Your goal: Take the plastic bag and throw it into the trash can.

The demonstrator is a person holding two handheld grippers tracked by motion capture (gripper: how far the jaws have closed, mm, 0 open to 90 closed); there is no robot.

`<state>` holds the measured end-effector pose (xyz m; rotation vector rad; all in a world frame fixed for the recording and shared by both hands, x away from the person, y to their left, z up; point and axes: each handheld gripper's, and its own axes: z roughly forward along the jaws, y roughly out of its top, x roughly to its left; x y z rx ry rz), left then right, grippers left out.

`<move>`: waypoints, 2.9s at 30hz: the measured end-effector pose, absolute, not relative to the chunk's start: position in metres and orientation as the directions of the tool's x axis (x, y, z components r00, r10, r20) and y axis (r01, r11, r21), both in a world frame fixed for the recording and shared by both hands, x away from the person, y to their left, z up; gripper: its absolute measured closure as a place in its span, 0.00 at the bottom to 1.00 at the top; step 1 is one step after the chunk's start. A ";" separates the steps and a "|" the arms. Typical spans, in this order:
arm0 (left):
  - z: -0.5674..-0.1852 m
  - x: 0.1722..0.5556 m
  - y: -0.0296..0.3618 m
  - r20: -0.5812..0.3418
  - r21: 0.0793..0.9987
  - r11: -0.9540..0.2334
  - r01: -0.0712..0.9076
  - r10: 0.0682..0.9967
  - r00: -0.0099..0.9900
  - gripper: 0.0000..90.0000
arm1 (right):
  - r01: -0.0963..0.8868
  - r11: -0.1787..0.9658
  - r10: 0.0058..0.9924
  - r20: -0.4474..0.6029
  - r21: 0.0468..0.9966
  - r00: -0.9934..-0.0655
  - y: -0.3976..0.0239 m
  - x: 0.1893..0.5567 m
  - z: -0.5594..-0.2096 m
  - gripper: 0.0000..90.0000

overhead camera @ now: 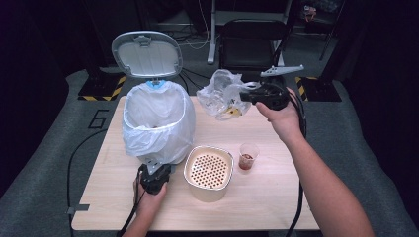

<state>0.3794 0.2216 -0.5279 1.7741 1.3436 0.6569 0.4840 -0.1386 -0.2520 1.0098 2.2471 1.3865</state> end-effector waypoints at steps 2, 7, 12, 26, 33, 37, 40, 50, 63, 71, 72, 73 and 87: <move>-0.528 0.379 0.222 -0.060 0.835 -0.118 0.537 0.951 0.303 0.75 | 0.394 0.284 0.696 0.095 0.874 -0.712 -0.133 0.483 -0.247 0.96; -0.527 0.380 0.224 -0.029 0.837 -0.151 0.526 0.948 0.317 0.75 | 0.364 0.297 0.661 0.085 0.883 -0.746 -0.114 0.479 -0.234 0.96; -0.527 0.380 0.224 -0.021 0.837 -0.156 0.524 0.948 0.316 0.75 | 0.348 0.296 0.635 0.089 0.890 -0.768 -0.097 0.478 -0.226 0.96; -0.526 0.381 0.226 -0.008 0.832 -0.173 0.527 0.946 0.324 0.75 | 0.334 0.322 0.586 0.090 0.886 -0.805 -0.048 0.484 -0.225 0.96; -0.526 0.381 0.226 -0.008 0.830 -0.177 0.529 0.944 0.328 0.75 | 0.321 0.336 0.567 0.082 0.885 -0.819 -0.024 0.490 -0.225 0.96; -0.526 0.380 0.225 -0.019 0.833 -0.164 0.529 0.946 0.323 0.75 | 0.326 0.328 0.573 0.088 0.887 -0.815 -0.014 0.492 -0.223 0.96; -0.526 0.381 0.226 -0.008 0.833 -0.174 0.525 0.945 0.326 0.75 | 0.322 0.324 0.572 0.087 0.889 -0.816 -0.009 0.493 -0.222 0.96; -0.526 0.381 0.226 -0.005 0.832 -0.178 0.526 0.945 0.327 0.75 | 0.316 0.324 0.560 0.089 0.892 -0.824 0.014 0.500 -0.227 0.96; -0.526 0.380 0.226 -0.010 0.830 -0.176 0.530 0.944 0.330 0.75 | 0.299 0.349 0.547 0.066 0.888 -0.835 0.038 0.505 -0.234 0.95; -0.526 0.381 0.226 -0.010 0.832 -0.174 0.527 0.945 0.328 0.75 | 0.304 0.359 0.554 0.061 0.883 -0.830 0.051 0.510 -0.243 0.91; -0.526 0.381 0.226 -0.010 0.832 -0.173 0.527 0.945 0.327 0.75 | 0.314 0.367 0.558 0.062 0.875 -0.827 0.056 0.510 -0.246 0.78; -0.526 0.381 0.226 -0.009 0.832 -0.175 0.527 0.945 0.327 0.75 | 0.337 0.369 0.561 0.082 0.866 -0.824 0.060 0.511 -0.249 0.66; -0.526 0.381 0.226 -0.004 0.833 -0.178 0.524 0.945 0.328 0.75 | 0.351 0.420 0.586 0.046 0.837 -0.809 0.062 0.507 -0.255 0.46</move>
